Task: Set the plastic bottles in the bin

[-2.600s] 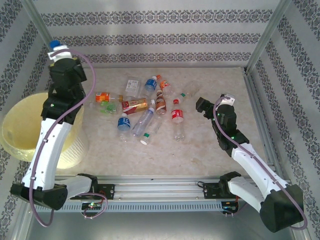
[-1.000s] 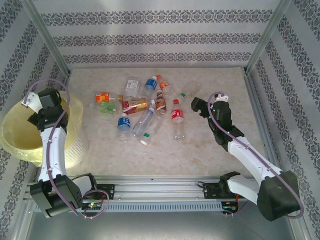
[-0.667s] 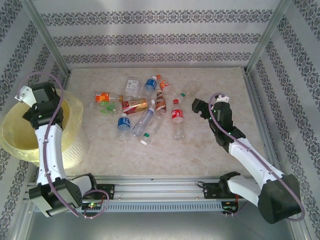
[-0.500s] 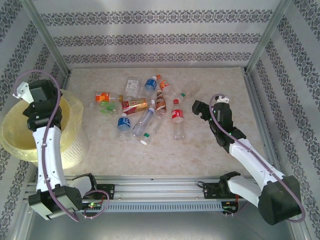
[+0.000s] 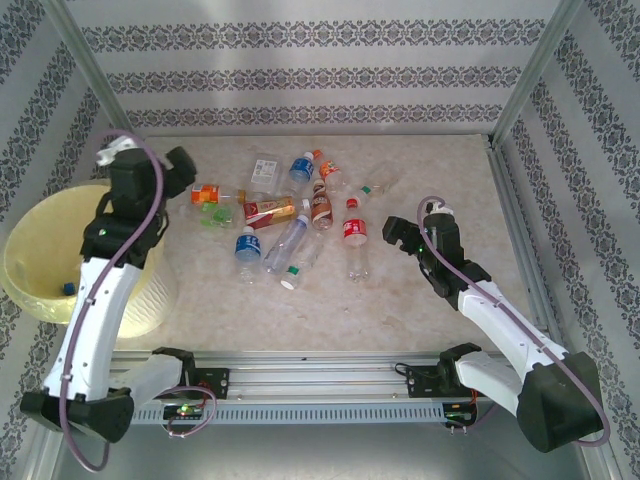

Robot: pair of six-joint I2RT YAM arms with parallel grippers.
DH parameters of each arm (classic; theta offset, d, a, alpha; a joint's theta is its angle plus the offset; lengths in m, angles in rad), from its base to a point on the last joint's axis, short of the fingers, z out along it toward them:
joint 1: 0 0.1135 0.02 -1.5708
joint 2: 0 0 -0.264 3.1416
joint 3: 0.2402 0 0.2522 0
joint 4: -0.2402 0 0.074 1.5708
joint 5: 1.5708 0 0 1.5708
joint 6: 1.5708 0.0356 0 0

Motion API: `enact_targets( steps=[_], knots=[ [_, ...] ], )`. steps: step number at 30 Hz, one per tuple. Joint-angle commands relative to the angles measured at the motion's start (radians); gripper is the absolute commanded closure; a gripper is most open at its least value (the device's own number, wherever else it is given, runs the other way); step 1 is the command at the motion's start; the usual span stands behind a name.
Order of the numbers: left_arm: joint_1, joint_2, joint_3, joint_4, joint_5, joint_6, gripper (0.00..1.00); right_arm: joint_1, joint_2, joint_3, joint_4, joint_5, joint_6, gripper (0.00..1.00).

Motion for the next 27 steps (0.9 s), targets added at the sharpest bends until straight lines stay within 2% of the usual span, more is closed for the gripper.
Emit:
enact_targets(
  steps=[1, 3, 6, 11, 16, 20, 27],
  knots=[
    [-0.133, 0.063, 0.071, -0.049, -0.073, 0.066, 0.00, 0.010, -0.008, -0.007, -0.008, -0.012, 0.019, 0.02],
    [-0.220, 0.108, 0.118, -0.081, -0.097, 0.077, 0.00, 0.010, -0.007, -0.005, -0.009, -0.010, 0.016, 0.02],
    [-0.314, 0.186, 0.170, -0.117, -0.058, 0.060, 0.00, 0.013, -0.005, -0.005, -0.009, -0.003, 0.015, 0.02],
    [-0.399, 0.348, 0.214, -0.232, -0.008, 0.011, 0.00, 0.013, 0.002, -0.002, -0.009, -0.001, 0.015, 0.02],
    [-0.399, 0.461, 0.187, -0.318, -0.005, -0.032, 0.00, 0.013, 0.012, 0.001, -0.013, -0.003, 0.011, 0.02],
    [-0.395, 0.523, 0.137, -0.328, 0.066, -0.043, 0.01, 0.013, 0.016, -0.002, -0.020, -0.004, 0.014, 0.02],
    [-0.298, 0.566, -0.019, -0.279, 0.196, -0.021, 0.01, 0.015, -0.015, -0.012, -0.033, 0.018, 0.011, 0.02]
  ],
)
